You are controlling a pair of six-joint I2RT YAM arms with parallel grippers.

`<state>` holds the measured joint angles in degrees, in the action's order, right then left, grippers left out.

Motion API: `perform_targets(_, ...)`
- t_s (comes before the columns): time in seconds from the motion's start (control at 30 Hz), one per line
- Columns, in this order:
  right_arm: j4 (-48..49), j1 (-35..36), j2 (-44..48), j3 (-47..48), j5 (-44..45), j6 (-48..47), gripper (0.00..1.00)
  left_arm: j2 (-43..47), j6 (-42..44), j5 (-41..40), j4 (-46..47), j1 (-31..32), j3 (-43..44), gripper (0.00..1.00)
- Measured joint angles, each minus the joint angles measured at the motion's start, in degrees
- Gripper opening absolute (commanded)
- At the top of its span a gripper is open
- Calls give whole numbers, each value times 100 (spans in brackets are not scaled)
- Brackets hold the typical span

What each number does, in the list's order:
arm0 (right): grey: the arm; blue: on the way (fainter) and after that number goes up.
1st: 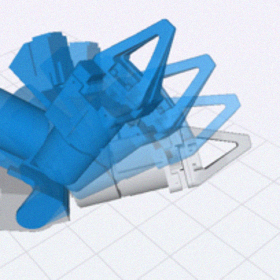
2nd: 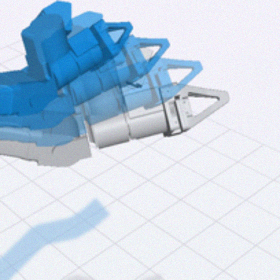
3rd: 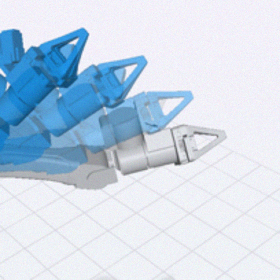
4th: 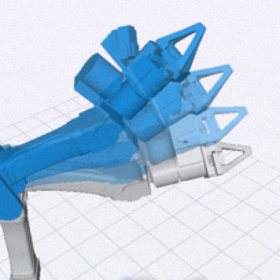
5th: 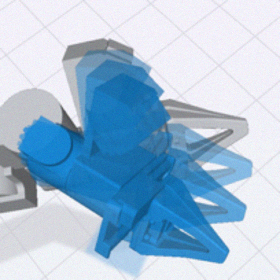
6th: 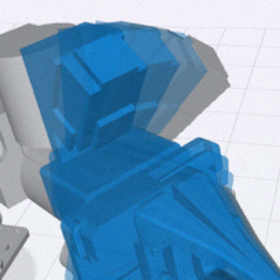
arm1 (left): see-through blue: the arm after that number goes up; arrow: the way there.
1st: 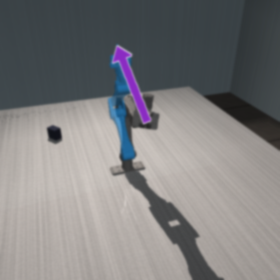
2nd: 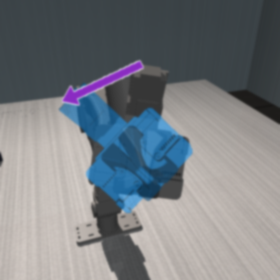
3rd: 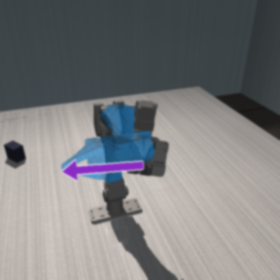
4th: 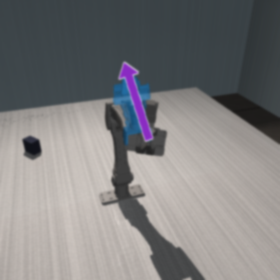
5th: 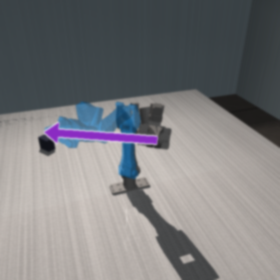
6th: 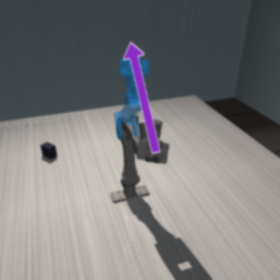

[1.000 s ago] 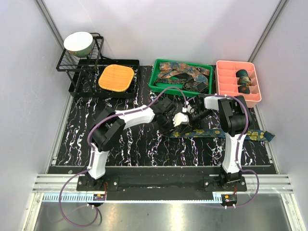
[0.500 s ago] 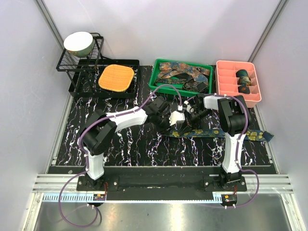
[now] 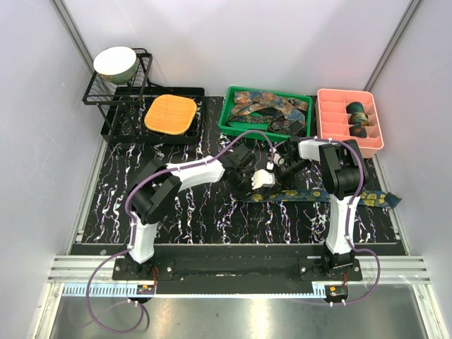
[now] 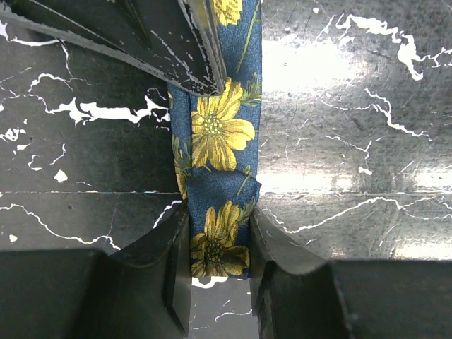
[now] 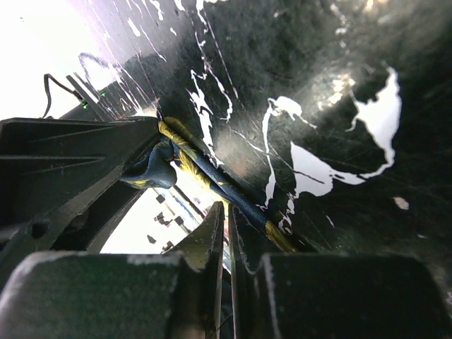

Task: Roll the ties
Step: Roll the tie at the center of the board.

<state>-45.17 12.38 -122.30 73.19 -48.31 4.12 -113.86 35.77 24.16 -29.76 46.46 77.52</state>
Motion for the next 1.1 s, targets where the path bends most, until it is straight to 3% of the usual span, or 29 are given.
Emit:
perform_targets(0.13,-15,0,0,17,-24,2,18,-76,15,-120,-173,55,149,4)
perform_targets(0.27,13,-2,20,13,-223,72,38,-149,9,-208,-317,96,278,4)
perform_targets(0.37,203,-4,199,-144,-402,225,42,-188,-20,-227,-398,101,350,4)
perform_targets(0.7,1172,136,675,-584,-927,949,45,-238,-101,-243,-476,107,428,5)
perform_targets(0.83,1775,238,673,-896,-1056,1283,52,-251,-140,-243,-492,114,450,5)
perform_targets(1.1,2940,361,673,-1467,-1158,1816,45,-254,-208,-243,-490,111,452,6)
